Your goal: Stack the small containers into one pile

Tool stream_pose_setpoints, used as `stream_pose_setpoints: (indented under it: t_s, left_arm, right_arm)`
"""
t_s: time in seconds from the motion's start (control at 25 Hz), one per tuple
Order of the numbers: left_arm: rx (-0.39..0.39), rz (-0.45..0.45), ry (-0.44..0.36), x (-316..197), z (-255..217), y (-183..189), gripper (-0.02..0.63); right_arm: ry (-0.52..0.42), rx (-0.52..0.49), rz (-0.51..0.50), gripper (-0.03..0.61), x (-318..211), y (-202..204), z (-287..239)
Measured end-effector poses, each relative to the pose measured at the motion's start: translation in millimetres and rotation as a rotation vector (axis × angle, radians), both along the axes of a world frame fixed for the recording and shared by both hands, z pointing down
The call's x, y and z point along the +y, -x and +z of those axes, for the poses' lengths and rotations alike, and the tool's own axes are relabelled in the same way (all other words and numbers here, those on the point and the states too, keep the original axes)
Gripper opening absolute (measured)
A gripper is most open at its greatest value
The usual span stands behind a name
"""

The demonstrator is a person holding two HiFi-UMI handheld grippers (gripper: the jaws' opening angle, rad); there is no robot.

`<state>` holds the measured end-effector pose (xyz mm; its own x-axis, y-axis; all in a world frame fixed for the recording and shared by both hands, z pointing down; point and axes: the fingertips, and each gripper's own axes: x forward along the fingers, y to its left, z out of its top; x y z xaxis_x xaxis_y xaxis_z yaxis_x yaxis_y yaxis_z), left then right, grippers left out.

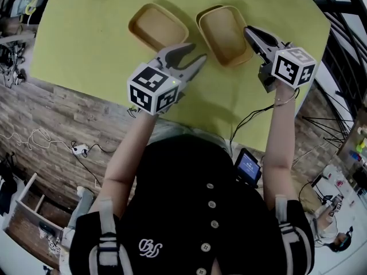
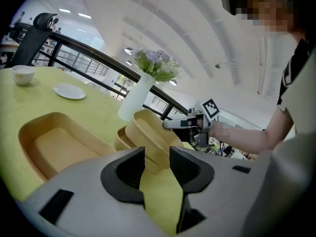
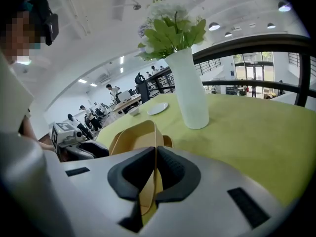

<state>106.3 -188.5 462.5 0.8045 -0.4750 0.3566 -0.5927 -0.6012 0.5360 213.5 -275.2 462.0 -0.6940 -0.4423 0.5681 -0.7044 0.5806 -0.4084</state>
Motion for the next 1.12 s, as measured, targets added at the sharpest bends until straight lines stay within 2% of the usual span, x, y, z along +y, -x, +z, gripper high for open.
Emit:
stream_pose_setpoints:
  t_s: [0.2, 0.44, 0.6, 1.12]
  left_arm:
    - [-0.037, -0.009, -0.010, -1, 6, 6, 0.156]
    - [-0.028, -0.036, 0.009, -4, 11, 12, 0.156]
    - [-0.030, -0.047, 0.016, -3, 13, 13, 0.156]
    - [-0.046, -0.090, 0.021, 8, 15, 21, 0.156]
  right_arm:
    - [0.037, 0.026, -0.046, 0.031, -11, 5, 10]
    - [0.076, -0.010, -0.051, 0.032, -22, 12, 18]
    - [0.089, 0.014, -0.069, 0.031, -23, 14, 29]
    - [0.001, 0.169, -0.018, 0.040, -23, 6, 56]
